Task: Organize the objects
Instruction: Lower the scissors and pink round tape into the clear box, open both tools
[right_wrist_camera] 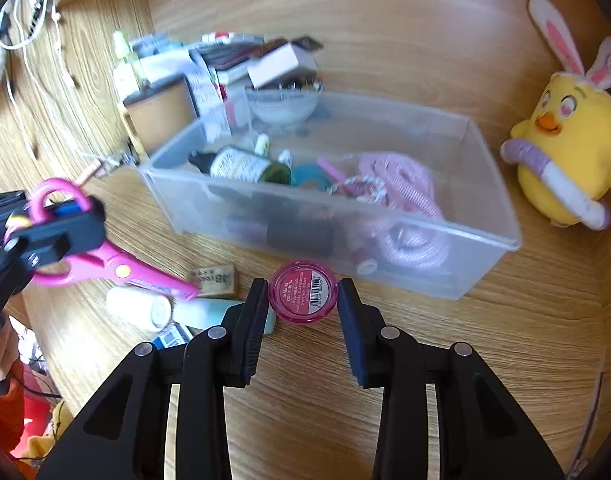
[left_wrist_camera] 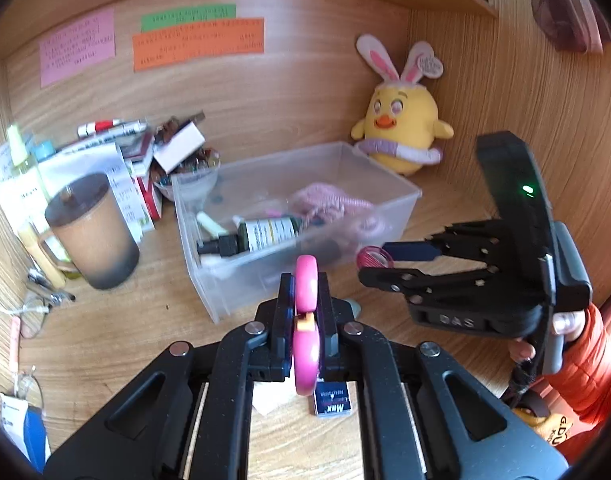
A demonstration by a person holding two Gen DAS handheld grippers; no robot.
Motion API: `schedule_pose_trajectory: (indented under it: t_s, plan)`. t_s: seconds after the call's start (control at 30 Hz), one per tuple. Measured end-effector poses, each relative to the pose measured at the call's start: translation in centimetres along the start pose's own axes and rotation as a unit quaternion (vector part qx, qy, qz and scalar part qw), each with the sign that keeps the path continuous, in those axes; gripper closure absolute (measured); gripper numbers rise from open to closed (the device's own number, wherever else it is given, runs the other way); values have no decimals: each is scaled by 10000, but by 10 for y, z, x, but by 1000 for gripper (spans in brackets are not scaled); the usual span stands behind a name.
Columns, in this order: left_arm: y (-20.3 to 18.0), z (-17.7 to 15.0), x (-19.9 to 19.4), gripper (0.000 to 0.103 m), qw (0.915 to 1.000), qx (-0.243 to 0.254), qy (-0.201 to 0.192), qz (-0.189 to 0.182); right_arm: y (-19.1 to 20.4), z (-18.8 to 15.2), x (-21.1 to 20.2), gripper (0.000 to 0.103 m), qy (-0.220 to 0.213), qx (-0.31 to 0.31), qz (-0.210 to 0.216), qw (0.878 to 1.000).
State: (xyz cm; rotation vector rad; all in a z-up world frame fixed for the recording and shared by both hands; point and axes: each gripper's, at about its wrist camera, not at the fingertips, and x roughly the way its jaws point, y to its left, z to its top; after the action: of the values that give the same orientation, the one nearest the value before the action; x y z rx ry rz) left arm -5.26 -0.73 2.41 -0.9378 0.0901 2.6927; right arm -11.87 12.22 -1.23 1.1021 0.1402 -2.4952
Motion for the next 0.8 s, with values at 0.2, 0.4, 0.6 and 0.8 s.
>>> schedule_pose_trajectory:
  t_s: [0.2, 0.4, 0.6, 0.8]
  plan:
    - [3, 21, -7, 95, 9998, -22, -205, 30, -4, 8, -23, 71, -338, 55, 32, 9994]
    - [11, 49, -10, 95, 9993, -114, -362, 45, -9, 17, -35, 71, -562, 172, 84, 9982]
    - [18, 78, -5, 95, 9981, -256, -538, 156, -18, 28, -37, 71, -716, 297, 89, 9969]
    - [21, 99, 12, 95, 9966, -388, -653, 319, -30, 40, -30, 71, -767, 392, 7, 9963]
